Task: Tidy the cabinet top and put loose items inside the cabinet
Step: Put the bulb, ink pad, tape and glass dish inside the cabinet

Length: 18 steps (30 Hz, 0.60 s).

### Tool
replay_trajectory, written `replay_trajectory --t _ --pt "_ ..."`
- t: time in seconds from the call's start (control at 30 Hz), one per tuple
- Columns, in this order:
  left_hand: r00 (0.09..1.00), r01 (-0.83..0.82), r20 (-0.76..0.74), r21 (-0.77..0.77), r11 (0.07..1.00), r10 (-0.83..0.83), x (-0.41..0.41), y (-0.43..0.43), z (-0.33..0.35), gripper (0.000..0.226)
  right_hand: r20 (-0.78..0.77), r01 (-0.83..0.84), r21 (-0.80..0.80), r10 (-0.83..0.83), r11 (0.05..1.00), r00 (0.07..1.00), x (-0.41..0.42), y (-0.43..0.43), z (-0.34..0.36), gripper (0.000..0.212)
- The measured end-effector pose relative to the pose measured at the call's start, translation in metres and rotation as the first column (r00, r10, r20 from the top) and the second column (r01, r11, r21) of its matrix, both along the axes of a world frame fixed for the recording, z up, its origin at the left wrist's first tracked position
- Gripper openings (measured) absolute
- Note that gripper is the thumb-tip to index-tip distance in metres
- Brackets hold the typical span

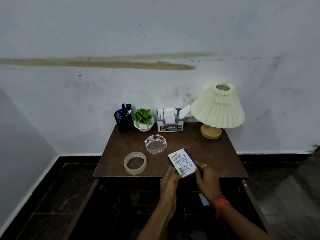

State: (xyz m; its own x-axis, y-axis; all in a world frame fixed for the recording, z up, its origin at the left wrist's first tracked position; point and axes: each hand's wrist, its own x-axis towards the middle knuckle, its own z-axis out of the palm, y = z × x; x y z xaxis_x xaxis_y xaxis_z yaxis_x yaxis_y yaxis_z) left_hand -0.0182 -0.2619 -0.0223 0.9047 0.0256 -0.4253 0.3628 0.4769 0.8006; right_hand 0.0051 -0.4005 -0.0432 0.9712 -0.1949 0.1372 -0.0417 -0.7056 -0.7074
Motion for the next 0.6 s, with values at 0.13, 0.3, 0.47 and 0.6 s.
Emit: replay_trajectory --t 0.13,0.3,0.47,0.6 --pt "1.0 -0.006 0.004 -0.025 1.0 0.006 -0.011 -0.001 0.008 0.059 -0.012 0.072 0.172 -0.072 0.982 0.997 -0.017 0.006 0.004 0.034" --pt "0.998 -0.055 -0.008 -0.019 0.998 0.054 -0.028 0.0 -0.001 0.066 -0.081 0.175 0.377 -0.156 0.91 0.984 -0.046 0.017 0.009 0.033" --pt "0.997 -0.082 -0.003 -0.012 0.997 0.082 -0.05 0.005 -0.007 0.069 -0.13 0.252 0.506 -0.216 0.825 0.968 -0.073 0.023 0.003 0.033" --pt "0.995 -0.1 -0.004 0.0 0.995 0.1 -0.071 0.008 -0.017 0.067 -0.154 0.27 0.585 -0.222 0.765 0.963 -0.095 0.025 -0.016 0.033"
